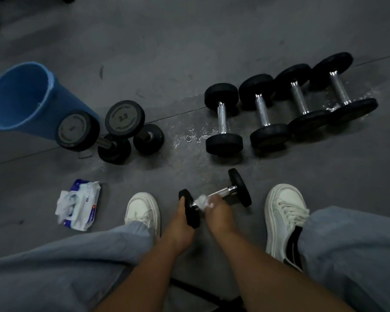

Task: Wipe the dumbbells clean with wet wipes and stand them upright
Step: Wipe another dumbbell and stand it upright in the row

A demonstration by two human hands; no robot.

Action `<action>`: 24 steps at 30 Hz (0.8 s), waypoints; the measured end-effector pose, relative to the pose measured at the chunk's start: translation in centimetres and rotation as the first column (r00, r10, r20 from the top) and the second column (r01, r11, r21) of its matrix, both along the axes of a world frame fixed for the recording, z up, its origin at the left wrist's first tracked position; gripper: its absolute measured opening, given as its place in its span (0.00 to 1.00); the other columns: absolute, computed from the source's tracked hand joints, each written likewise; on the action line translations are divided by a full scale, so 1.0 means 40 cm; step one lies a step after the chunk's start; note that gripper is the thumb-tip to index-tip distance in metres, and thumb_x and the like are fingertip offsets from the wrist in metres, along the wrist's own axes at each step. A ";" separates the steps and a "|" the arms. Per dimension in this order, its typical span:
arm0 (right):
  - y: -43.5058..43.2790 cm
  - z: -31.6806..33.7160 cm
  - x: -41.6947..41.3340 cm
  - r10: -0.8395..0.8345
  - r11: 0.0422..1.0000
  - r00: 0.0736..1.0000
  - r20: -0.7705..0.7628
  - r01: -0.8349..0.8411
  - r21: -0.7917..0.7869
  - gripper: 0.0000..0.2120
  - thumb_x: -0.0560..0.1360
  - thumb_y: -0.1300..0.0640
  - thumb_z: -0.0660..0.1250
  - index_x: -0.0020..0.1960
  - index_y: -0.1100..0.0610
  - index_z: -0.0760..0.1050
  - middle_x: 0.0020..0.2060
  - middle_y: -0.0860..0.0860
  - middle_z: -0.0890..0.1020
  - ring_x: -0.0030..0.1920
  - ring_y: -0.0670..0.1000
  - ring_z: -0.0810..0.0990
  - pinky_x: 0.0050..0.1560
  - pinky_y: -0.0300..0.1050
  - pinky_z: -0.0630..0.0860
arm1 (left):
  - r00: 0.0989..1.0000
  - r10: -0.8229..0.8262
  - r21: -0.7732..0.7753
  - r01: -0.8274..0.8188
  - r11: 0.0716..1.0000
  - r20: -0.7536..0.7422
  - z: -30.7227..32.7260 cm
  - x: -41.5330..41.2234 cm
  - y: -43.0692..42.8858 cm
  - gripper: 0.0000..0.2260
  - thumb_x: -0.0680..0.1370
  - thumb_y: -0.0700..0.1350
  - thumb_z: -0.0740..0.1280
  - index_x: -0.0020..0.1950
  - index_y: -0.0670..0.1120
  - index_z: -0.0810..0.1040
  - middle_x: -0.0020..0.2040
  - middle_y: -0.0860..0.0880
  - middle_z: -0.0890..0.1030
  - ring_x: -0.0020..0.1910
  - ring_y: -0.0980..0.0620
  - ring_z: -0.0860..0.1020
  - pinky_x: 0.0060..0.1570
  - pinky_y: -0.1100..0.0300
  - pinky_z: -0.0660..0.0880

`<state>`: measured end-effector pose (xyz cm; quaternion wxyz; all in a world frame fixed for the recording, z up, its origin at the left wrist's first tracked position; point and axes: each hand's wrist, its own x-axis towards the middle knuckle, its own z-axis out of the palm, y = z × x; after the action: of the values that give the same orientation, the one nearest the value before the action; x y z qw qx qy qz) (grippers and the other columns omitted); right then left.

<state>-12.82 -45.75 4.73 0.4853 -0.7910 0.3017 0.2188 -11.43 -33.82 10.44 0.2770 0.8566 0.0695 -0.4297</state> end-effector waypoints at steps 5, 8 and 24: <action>-0.039 0.012 0.024 -0.201 0.969 0.979 0.031 0.203 -0.137 0.03 0.78 0.59 0.60 0.51 0.57 0.71 0.46 0.58 0.80 0.48 0.59 0.80 0.45 0.45 0.72 | 0.996 -0.051 0.036 0.054 0.998 -0.079 0.000 -0.021 0.005 0.42 0.77 0.34 0.61 0.80 0.54 0.37 0.68 0.36 0.74 0.60 0.42 0.77 0.51 0.61 0.68; -0.031 0.014 0.015 -0.119 0.971 0.992 0.028 0.123 -0.205 0.08 0.77 0.64 0.58 0.54 0.59 0.74 0.52 0.59 0.80 0.53 0.58 0.79 0.50 0.44 0.71 | 0.986 -0.142 0.064 0.148 0.987 -0.089 0.014 -0.034 0.011 0.44 0.77 0.35 0.62 0.79 0.54 0.34 0.71 0.37 0.70 0.62 0.42 0.76 0.53 0.60 0.69; -0.010 -0.008 0.077 -0.220 0.953 0.954 0.203 0.254 -0.165 0.14 0.75 0.67 0.60 0.60 0.64 0.75 0.59 0.62 0.75 0.59 0.59 0.74 0.58 0.37 0.65 | 0.993 0.029 -0.017 -0.027 0.999 0.118 -0.034 -0.013 0.017 0.50 0.72 0.36 0.69 0.79 0.56 0.35 0.77 0.46 0.63 0.69 0.49 0.71 0.63 0.60 0.69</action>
<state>-9.75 -46.15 4.39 0.4564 -0.8080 0.3685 0.0559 -11.93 -33.16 9.08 0.2934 0.8772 0.0615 -0.3750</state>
